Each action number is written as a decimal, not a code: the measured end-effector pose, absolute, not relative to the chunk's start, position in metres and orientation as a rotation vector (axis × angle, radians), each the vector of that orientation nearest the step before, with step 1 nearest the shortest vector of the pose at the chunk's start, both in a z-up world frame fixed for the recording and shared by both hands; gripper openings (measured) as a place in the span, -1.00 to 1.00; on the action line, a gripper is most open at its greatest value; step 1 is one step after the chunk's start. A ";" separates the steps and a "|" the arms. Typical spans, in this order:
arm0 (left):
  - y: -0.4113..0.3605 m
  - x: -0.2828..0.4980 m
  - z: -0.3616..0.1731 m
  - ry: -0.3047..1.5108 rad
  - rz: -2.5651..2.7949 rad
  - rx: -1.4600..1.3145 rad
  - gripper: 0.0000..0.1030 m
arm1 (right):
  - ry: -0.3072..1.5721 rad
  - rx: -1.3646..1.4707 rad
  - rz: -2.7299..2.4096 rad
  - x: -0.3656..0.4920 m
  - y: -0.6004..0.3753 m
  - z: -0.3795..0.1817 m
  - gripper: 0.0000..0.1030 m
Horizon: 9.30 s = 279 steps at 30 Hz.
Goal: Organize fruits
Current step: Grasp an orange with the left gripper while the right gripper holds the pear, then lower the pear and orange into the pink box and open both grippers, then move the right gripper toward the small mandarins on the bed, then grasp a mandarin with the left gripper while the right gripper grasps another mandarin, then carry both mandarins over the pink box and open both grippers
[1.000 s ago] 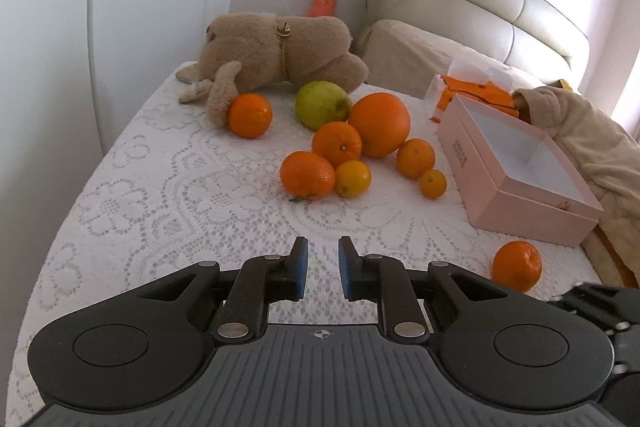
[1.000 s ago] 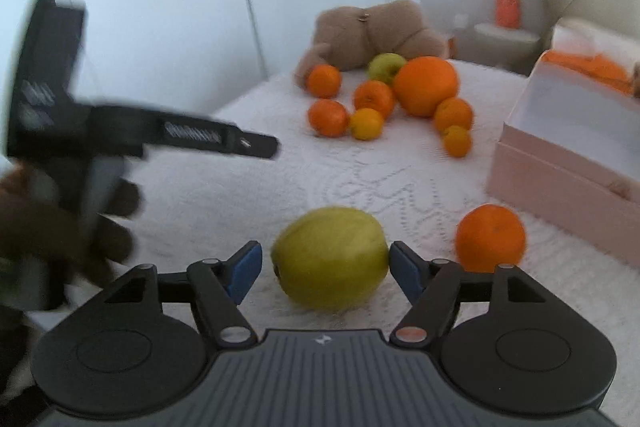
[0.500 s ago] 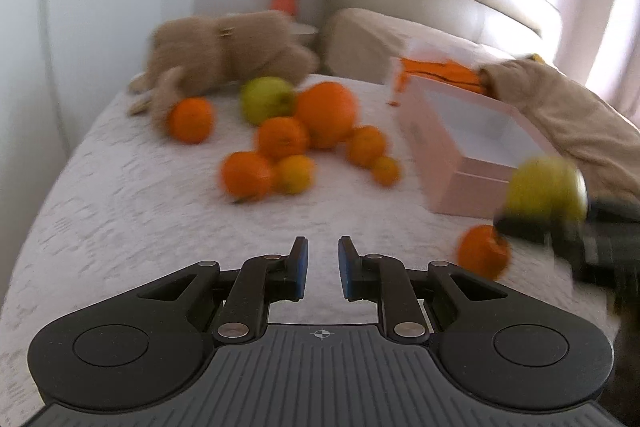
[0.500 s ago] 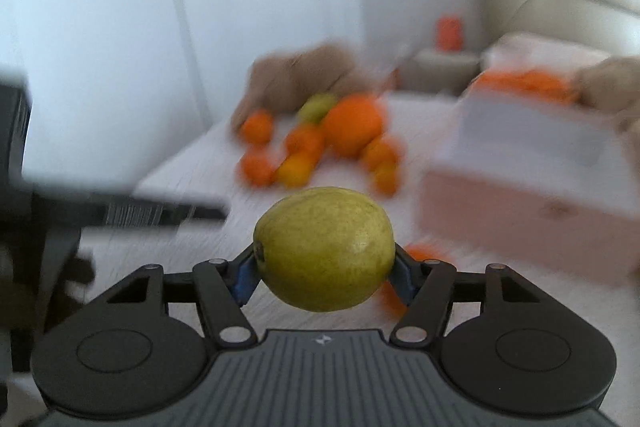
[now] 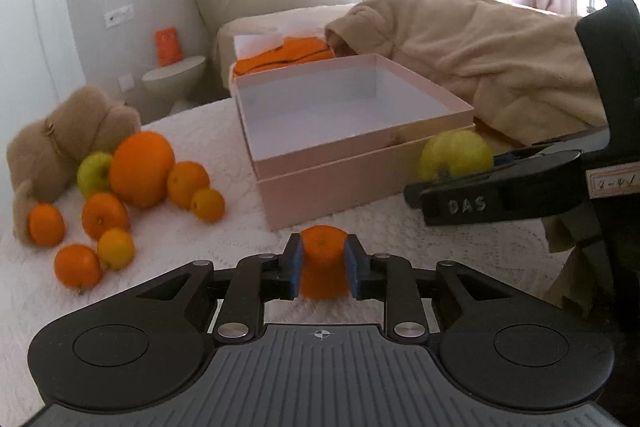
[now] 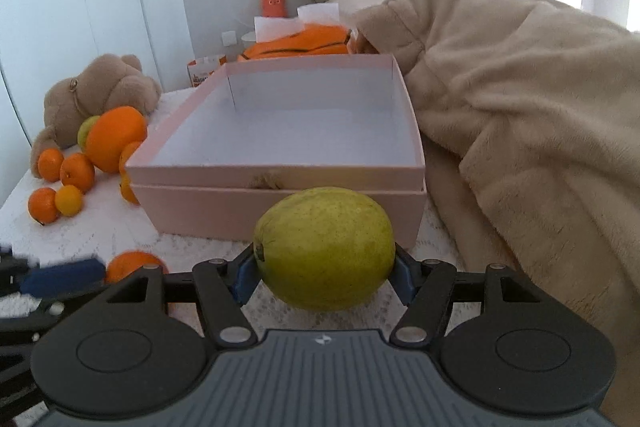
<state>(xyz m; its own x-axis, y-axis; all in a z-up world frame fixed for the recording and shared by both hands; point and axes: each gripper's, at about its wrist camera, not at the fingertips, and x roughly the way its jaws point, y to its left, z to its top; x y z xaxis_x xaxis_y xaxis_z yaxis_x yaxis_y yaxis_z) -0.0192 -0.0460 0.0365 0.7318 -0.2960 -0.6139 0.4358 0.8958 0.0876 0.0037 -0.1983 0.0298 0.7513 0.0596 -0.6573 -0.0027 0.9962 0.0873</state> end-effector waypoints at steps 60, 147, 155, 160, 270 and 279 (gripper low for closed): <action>-0.018 0.029 0.085 0.599 -0.452 -0.029 -0.01 | 0.556 0.086 0.137 -0.016 -0.184 0.114 0.26; 0.130 0.027 0.035 0.594 -0.160 -0.184 -0.04 | 0.590 -0.181 0.414 0.018 -0.070 0.023 -0.52; 0.096 0.029 0.032 0.623 -0.192 -0.095 -0.07 | 0.638 -0.084 0.400 0.048 -0.088 0.016 -0.51; 0.114 0.029 0.032 0.616 -0.111 -0.141 -0.11 | 0.609 -0.122 0.373 0.061 -0.064 0.019 -0.51; -0.092 0.114 0.078 0.639 -0.455 0.011 -0.28 | 0.330 0.055 -0.022 0.018 -0.233 0.175 -0.48; -0.040 0.061 0.083 0.622 -0.341 0.021 -0.28 | 0.451 0.063 0.001 0.051 -0.219 0.150 -0.48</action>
